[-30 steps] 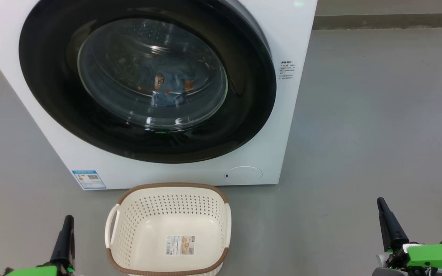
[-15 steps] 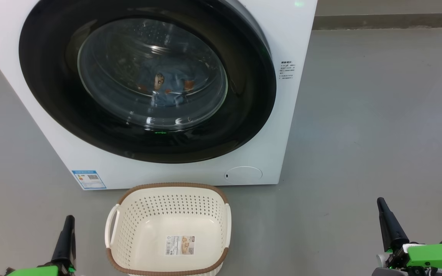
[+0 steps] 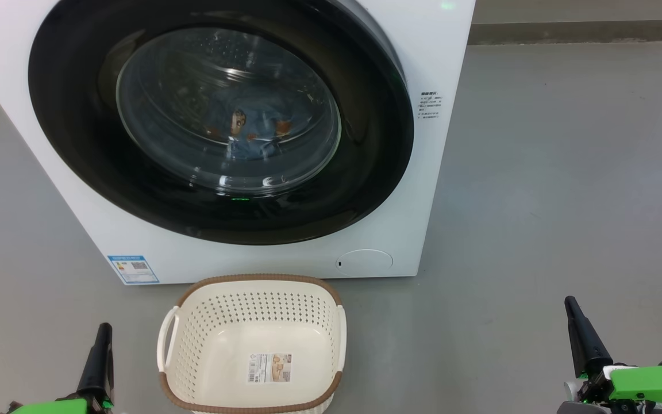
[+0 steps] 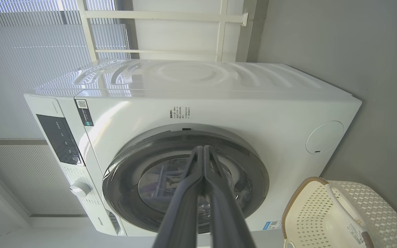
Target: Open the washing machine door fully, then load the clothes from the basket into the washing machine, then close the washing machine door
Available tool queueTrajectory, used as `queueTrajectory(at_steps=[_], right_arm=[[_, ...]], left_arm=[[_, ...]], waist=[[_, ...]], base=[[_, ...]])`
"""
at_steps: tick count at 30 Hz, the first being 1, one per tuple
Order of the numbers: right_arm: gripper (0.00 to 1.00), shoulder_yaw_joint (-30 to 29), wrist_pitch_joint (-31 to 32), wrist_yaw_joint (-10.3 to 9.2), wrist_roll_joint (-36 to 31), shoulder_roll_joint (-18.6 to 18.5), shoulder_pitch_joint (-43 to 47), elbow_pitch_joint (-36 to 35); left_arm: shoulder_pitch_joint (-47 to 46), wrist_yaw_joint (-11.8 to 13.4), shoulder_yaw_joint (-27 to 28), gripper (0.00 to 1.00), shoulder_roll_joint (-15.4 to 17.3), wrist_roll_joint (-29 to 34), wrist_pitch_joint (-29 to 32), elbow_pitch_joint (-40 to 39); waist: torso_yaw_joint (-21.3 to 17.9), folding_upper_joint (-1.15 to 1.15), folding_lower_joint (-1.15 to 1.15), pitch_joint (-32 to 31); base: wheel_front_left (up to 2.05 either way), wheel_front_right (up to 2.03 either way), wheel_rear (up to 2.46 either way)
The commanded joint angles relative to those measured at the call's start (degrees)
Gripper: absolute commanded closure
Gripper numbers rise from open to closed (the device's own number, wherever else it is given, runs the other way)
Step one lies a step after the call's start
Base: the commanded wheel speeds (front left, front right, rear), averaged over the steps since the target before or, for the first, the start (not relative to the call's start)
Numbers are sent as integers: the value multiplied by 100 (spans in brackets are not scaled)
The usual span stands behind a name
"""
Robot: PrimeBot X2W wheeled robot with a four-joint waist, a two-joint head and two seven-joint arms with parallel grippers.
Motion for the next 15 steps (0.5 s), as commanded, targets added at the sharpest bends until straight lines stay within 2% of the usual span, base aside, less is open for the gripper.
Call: queueTrajectory(at_steps=[1, 15], right_arm=[[100, 132, 49, -6, 11, -19, -263, -132], [100, 132, 49, -6, 11, -19, -263, -132]], left_arm=[[-242, -19, 201, 100, 101, 42, 38, -103], [-243, -19, 206, 100, 97, 47, 42, -103]], waist=[[0, 0, 0, 0], [0, 0, 0, 0]], base=[[0, 0, 0], [0, 0, 0]])
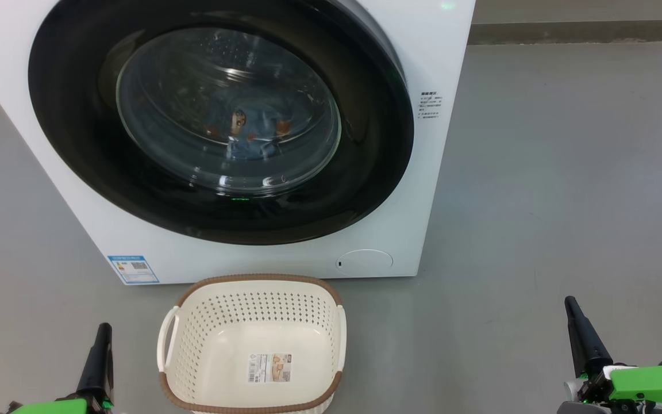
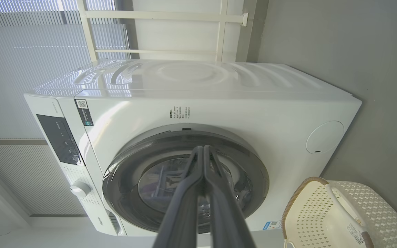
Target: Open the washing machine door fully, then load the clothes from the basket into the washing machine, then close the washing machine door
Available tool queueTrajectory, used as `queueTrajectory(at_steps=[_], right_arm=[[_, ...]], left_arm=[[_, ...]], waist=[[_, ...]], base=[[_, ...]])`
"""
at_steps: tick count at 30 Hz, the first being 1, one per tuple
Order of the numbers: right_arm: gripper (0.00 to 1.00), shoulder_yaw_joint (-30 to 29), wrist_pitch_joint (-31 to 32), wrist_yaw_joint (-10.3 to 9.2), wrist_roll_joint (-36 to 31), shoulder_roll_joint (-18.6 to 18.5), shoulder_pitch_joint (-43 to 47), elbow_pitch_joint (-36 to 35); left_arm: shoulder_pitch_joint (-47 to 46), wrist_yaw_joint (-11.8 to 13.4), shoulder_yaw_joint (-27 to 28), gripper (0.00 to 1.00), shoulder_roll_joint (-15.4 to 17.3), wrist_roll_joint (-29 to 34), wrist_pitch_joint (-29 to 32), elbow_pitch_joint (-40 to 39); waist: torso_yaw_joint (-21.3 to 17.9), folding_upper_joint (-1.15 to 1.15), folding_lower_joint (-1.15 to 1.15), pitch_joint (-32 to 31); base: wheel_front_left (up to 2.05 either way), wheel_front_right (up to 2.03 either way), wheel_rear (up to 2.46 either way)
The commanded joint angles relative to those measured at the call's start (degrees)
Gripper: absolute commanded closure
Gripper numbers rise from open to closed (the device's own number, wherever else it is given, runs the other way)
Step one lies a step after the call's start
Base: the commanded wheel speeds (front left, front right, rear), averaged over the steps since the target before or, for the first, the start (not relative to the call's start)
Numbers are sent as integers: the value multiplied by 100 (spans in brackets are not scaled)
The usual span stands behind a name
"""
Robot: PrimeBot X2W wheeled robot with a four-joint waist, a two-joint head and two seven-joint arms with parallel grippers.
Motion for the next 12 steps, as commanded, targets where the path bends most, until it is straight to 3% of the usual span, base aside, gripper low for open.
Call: queueTrajectory(at_steps=[1, 12], right_arm=[[100, 132, 49, -6, 11, -19, -263, -132], [100, 132, 49, -6, 11, -19, -263, -132]], left_arm=[[-243, -19, 201, 100, 98, 43, 41, -103], [-243, -19, 205, 100, 95, 46, 44, -103]], waist=[[0, 0, 0, 0], [0, 0, 0, 0]], base=[[0, 0, 0], [0, 0, 0]])
